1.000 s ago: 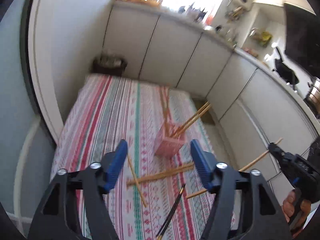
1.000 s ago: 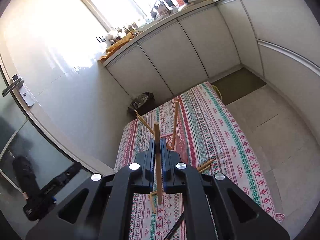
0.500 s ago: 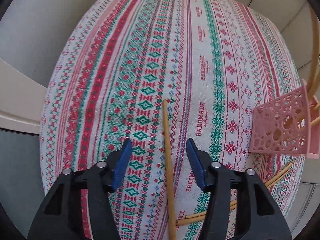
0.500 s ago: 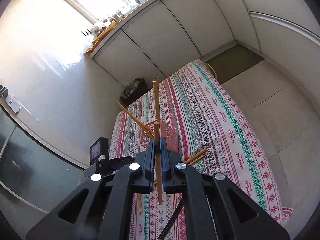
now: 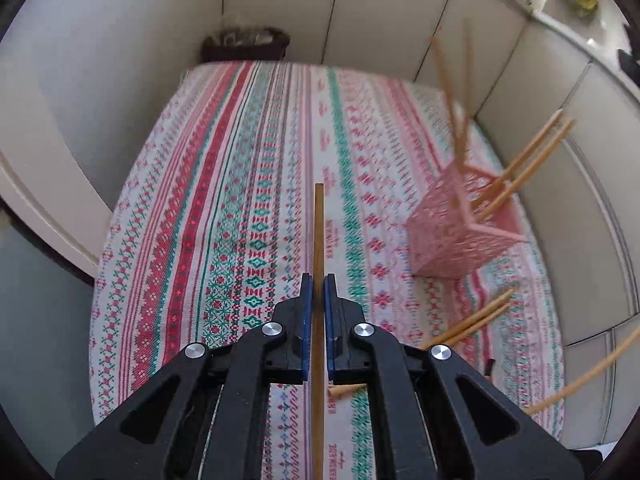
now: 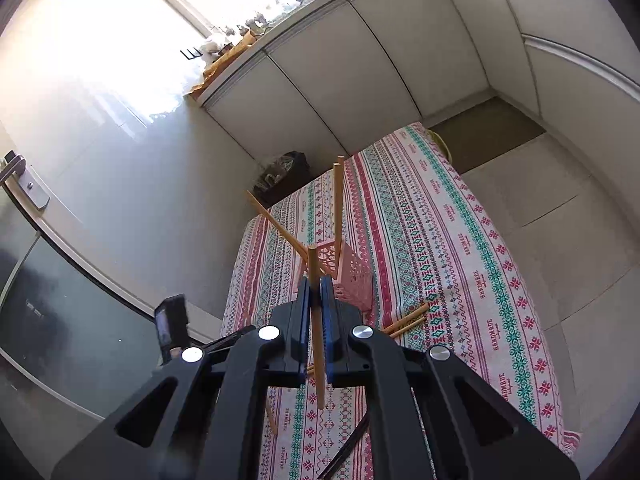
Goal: Organize utensils
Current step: 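Lower both held chopsticks into the pink cup and open both grippers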
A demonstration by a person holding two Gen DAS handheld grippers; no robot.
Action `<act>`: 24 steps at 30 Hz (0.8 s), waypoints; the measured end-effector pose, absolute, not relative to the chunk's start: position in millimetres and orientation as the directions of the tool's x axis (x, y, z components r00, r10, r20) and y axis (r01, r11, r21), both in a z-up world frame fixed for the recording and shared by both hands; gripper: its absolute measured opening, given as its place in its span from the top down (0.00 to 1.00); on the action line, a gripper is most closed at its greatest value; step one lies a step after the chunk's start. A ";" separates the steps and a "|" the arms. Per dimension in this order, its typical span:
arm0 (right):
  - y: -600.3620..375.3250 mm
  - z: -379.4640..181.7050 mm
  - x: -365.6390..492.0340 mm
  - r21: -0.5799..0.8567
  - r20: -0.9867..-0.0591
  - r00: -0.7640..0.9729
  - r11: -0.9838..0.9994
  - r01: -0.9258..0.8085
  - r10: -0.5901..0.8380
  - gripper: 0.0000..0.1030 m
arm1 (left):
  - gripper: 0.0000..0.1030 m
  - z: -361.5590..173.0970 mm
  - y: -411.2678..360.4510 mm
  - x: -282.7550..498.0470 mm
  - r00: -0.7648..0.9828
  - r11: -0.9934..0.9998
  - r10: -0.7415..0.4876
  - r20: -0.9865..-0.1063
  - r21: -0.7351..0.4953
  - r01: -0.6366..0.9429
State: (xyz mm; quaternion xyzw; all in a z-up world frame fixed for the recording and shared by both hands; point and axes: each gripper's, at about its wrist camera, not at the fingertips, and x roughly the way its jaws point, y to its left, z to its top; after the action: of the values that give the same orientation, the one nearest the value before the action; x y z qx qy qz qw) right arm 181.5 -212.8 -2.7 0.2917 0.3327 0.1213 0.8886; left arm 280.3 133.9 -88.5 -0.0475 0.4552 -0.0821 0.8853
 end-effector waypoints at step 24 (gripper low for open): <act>-190.8 86.6 173.7 0.525 -0.454 0.818 0.848 -0.074 0.352 0.94 | 0.96 71.1 76.1 178.4 0.822 0.961 -0.257 -0.509 -0.042 0.274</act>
State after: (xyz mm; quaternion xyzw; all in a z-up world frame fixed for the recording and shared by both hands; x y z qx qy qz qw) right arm 173.7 -190.8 86.6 0.2502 0.2782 0.1157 0.9201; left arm 178.4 76.1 71.1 0.0164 0.2641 -0.1391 0.9543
